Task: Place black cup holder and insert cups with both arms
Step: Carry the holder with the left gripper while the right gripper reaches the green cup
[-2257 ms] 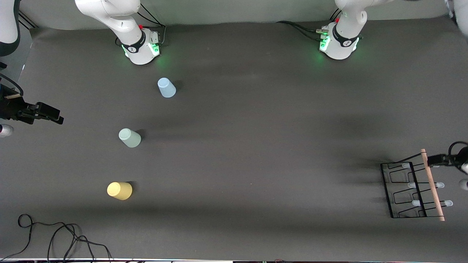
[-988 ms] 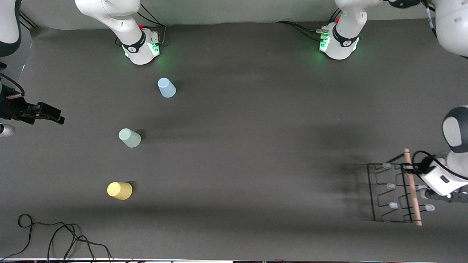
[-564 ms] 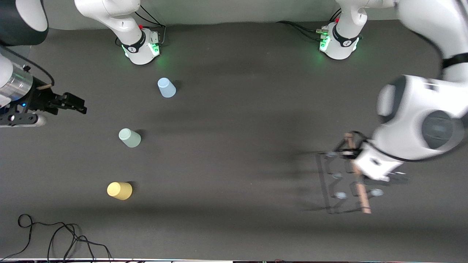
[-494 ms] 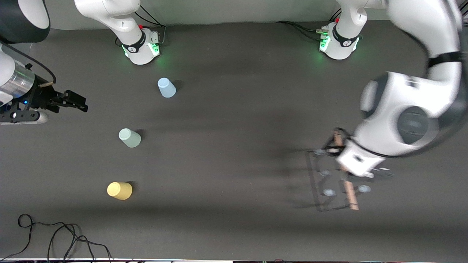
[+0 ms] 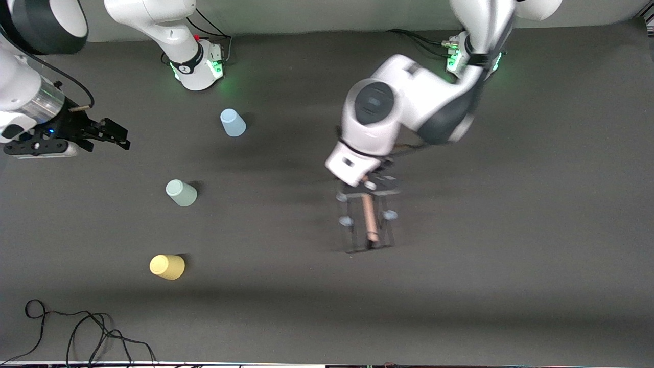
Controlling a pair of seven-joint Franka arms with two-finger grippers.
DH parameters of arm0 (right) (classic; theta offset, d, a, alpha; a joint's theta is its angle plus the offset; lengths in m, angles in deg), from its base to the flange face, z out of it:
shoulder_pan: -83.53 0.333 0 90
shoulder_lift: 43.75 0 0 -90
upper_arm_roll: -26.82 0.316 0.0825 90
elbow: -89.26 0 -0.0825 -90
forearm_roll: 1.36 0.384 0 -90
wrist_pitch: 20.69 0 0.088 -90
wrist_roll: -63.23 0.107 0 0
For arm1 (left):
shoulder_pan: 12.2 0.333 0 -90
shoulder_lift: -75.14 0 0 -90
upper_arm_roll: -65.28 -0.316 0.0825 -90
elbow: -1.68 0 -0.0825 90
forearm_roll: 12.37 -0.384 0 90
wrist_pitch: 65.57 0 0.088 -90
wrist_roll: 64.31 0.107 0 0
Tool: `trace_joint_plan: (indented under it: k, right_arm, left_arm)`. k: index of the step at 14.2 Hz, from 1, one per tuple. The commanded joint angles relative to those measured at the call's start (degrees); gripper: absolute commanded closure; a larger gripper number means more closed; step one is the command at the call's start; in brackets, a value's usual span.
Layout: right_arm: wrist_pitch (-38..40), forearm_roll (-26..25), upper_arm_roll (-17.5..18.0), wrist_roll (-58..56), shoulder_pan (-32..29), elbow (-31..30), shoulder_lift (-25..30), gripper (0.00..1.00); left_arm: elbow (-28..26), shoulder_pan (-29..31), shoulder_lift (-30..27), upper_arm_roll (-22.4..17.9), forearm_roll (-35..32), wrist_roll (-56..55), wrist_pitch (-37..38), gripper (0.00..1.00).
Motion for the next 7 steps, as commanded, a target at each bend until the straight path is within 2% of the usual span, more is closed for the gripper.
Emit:
trace_joint_plan:
  k: [1, 4, 7]
  right_arm:
    - [-10.2, -1.0, -0.3, -1.1, 0.4, -8.8, -0.7, 0.0]
    - [-21.3, -0.9, -0.2, -0.9, 0.6, -15.1, -5.1, 0.0]
    - [-29.9, -0.2, -0.2, -0.1, 2.5, -16.6, -12.1, 0.0]
  left_arm:
    - [0.3, -6.3, 1.9, -1.5, 0.7, -5.6, -4.6, 1.0]
    - [0.8, -11.1, 5.8, -1.3, 1.4, -9.2, -11.6, 1.0]
    - [2.0, -10.7, 8.5, 0.0, 5.7, -9.7, -13.5, 1.0]
